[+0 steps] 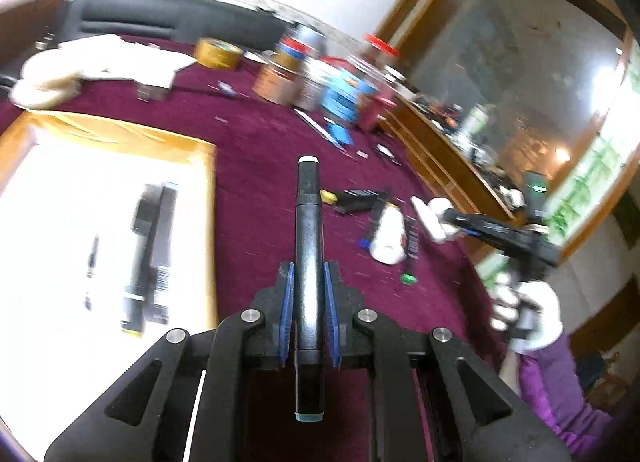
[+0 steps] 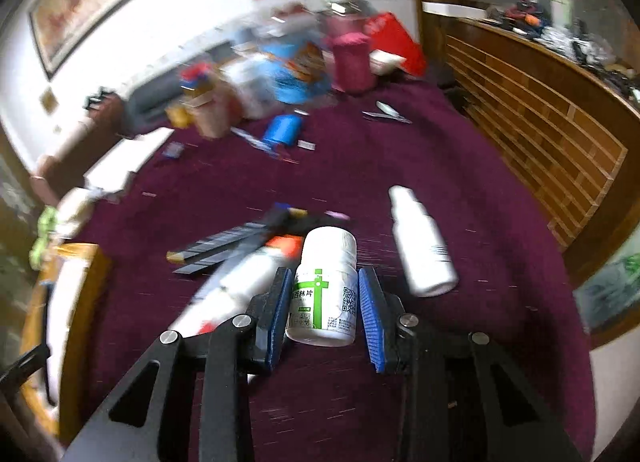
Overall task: Organize rigid objects
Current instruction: 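Lower the marker into the tray with the left tool while the right tool sets the pill bottle there, then move the left tool back toward the white glue bottle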
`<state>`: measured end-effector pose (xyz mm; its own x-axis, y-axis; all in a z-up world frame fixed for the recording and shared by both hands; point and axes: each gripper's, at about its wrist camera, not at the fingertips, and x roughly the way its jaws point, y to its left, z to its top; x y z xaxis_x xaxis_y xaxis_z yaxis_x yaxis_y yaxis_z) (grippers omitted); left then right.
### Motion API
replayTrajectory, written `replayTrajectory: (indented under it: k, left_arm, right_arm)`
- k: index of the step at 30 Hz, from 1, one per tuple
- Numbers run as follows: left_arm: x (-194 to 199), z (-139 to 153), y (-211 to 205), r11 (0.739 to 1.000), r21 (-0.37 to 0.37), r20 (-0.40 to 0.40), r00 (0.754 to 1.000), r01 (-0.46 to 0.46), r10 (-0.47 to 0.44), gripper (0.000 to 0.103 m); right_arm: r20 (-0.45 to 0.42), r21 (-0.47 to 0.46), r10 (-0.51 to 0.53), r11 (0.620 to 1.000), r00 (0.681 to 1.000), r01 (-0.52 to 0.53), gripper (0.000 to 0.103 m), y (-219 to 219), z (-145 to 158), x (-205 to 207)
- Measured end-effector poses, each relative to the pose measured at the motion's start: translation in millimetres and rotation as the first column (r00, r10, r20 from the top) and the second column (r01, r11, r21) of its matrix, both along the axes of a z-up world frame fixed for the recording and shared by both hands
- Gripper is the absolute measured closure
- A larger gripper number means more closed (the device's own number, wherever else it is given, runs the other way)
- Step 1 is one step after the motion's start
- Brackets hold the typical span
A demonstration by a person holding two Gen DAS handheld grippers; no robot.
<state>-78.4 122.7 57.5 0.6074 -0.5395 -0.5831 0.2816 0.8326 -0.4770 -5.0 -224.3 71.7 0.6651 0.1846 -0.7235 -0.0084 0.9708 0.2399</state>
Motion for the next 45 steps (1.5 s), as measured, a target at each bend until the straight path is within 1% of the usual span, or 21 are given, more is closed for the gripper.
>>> replayTrajectory:
  k: [2,6,9,13,16,19,20,21,22,25,27,28,32,33,34,35,36,38,41,44,45]
  left_arm:
    - [0.7,4.7,22.2,0.999,0.013,0.011,0.999,-0.046,0.046,0.091]
    - [3.7,3.7,71.3,0.983,0.097,0.002,0.987,-0.158,0.159,0.091]
    - [9.1,-3.5,108.9,0.963,0.145,-0.028,0.971,-0.229,0.235,0.091]
    - [21.4,-16.4,152.4,0.944,0.162,-0.087,0.948,-0.288,0.305,0.091]
    - [33.3,-25.3,169.5,0.938,0.176,-0.123,0.938,-0.3,0.323,0.091]
    - [50.5,-35.0,177.7,0.949,0.15,-0.185,0.935,-0.278,0.303,0.091]
    - [55.8,-37.4,178.4,0.943,0.181,-0.185,0.932,-0.279,0.312,0.091]
    - [59.9,-39.7,179.2,0.937,0.207,-0.186,0.929,-0.282,0.321,0.091]
    - [64.9,-43.7,181.3,0.934,0.215,-0.201,0.924,-0.284,0.327,0.091]
    - [75.2,-49.4,189.4,0.938,0.19,-0.225,0.917,-0.291,0.33,0.09]
    - [76.5,-48.9,193.1,0.931,0.196,-0.217,0.913,-0.307,0.346,0.088]
    - [76.8,-48.3,195.9,0.931,0.185,-0.218,0.911,-0.313,0.35,0.083]
    - [68.9,-49.2,207.2,0.932,0.105,-0.236,0.901,-0.348,0.363,0.077]
    - [63.4,-47.7,209.2,0.932,0.083,-0.23,0.903,-0.352,0.362,0.072]
    - [61.3,-45.6,209.6,0.931,0.078,-0.225,0.903,-0.357,0.366,0.064]
    - [57.6,-42.6,210.2,0.928,0.074,-0.215,0.902,-0.366,0.373,0.06]
    - [51.4,-38.0,210.9,0.926,0.061,-0.197,0.905,-0.373,0.378,0.053]
    - [43.8,-29.6,209.7,0.922,0.043,-0.168,0.906,-0.386,0.387,0.051]
    - [33.4,-17.5,204.5,0.918,0.032,-0.124,0.909,-0.396,0.397,0.051]
    - [25.6,-4.1,190.4,0.928,0.034,-0.078,0.925,-0.371,0.372,0.048]
    - [23.8,-0.4,185.3,0.931,0.032,-0.067,0.929,-0.363,0.364,0.043]
  right_arm:
    - [0.019,0.052,0.058,0.997,0.998,-0.059,0.073,20.4,11.8,-4.2]
    - [0.032,0.142,0.206,0.968,0.978,-0.208,0.073,82.8,21.7,-6.3]
    - [0.017,0.193,0.315,0.93,0.949,-0.312,0.073,136.2,17.2,-7.7]
    - [-0.027,0.254,0.436,0.873,0.9,-0.416,0.073,210.3,5.3,-3.5]
    - [-0.046,0.258,0.486,0.85,0.873,-0.46,0.072,257.7,0.4,0.4]
    - [-0.069,0.279,0.522,0.828,0.85,-0.486,0.072,298.7,-6.3,6.6]
    - [-0.078,0.284,0.53,0.824,0.844,-0.491,0.072,311.6,-8.2,9.7]
    - [-0.086,0.287,0.533,0.822,0.842,-0.492,0.072,320.9,-9.8,11.1]
    - [-0.098,0.289,0.536,0.822,0.839,-0.491,0.072,332.8,-12.5,14.2]
    - [-0.139,0.284,0.533,0.829,0.835,-0.482,0.072,358.0,-21.8,22.9]
    - [-0.166,0.278,0.528,0.835,0.833,-0.474,0.072,367.3,-29.2,29.9]
    - [-0.179,0.273,0.527,0.838,0.831,-0.472,0.072,372.3,-33.5,32.3]
    - [-0.203,0.27,0.514,0.848,0.833,-0.457,0.072,379.5,-44.9,38.9]
    - [-0.209,0.275,0.514,0.847,0.832,-0.454,0.072,379.5,-47.3,40.0]
    - [-0.211,0.279,0.514,0.847,0.831,-0.453,0.072,379.6,-48.8,41.4]
    - [-0.211,0.277,0.513,0.848,0.832,-0.452,0.071,378.2,-48.8,42.1]
    - [-0.206,0.271,0.51,0.85,0.835,-0.452,0.067,376.6,-47.2,41.8]
    - [-0.18,0.255,0.506,0.852,0.844,-0.456,0.062,371.1,-39.2,39.9]
    - [-0.114,0.214,0.501,0.855,0.858,-0.471,0.062,351.0,-18.6,31.5]
    - [-0.013,0.126,0.467,0.878,0.884,-0.462,0.061,320.3,6.3,17.3]
    - [0.031,0.085,0.442,0.893,0.897,-0.443,0.06,306.6,14.4,10.7]
